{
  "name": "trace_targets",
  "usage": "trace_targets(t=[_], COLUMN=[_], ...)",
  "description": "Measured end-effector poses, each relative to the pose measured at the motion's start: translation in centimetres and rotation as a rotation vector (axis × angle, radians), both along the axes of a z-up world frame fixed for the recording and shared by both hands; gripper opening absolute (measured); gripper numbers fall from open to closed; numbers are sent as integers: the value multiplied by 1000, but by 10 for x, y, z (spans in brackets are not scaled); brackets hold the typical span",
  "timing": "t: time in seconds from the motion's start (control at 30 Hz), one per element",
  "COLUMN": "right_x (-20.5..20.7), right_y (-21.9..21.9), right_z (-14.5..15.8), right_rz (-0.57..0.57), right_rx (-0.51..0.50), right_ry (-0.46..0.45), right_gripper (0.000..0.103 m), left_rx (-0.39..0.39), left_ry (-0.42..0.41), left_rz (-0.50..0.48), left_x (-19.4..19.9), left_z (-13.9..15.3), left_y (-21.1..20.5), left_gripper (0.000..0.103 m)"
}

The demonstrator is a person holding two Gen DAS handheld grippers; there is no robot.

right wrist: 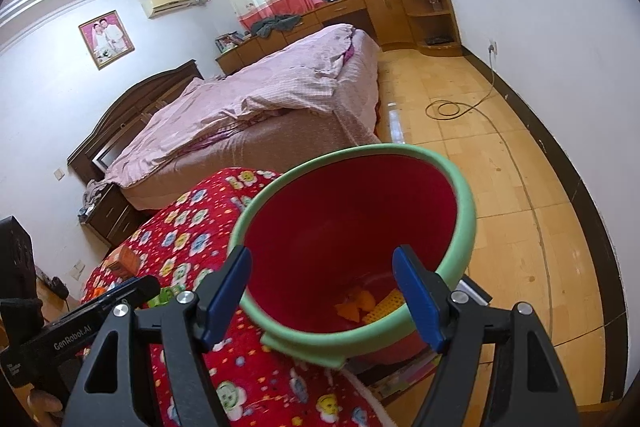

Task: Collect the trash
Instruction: 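Move both tools back over the bedspread toward the yellow box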

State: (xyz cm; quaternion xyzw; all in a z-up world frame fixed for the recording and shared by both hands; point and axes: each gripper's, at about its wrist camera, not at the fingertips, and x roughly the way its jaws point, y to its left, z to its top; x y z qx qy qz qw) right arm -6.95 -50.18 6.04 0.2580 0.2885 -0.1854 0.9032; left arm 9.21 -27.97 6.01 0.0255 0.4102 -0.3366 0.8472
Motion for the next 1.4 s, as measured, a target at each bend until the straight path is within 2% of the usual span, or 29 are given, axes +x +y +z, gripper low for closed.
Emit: trace_targets(t=[0.27,0.73,1.4], right_x=[8,27,51], right_y=[35,100,169], right_z=[1,6,-17], right_rz=[78,199,316], right_rx=[3,13,20], right_ry=[8,12,79], right_gripper=[76,78,79], left_rx=[10,18,60], left_ry=[-17,-19,10], left_rz=[99,279,505], left_x=[-7,-12,0], left_z=[10,8,-25], left_y=[54,152,265], left_gripper=[52,52,52])
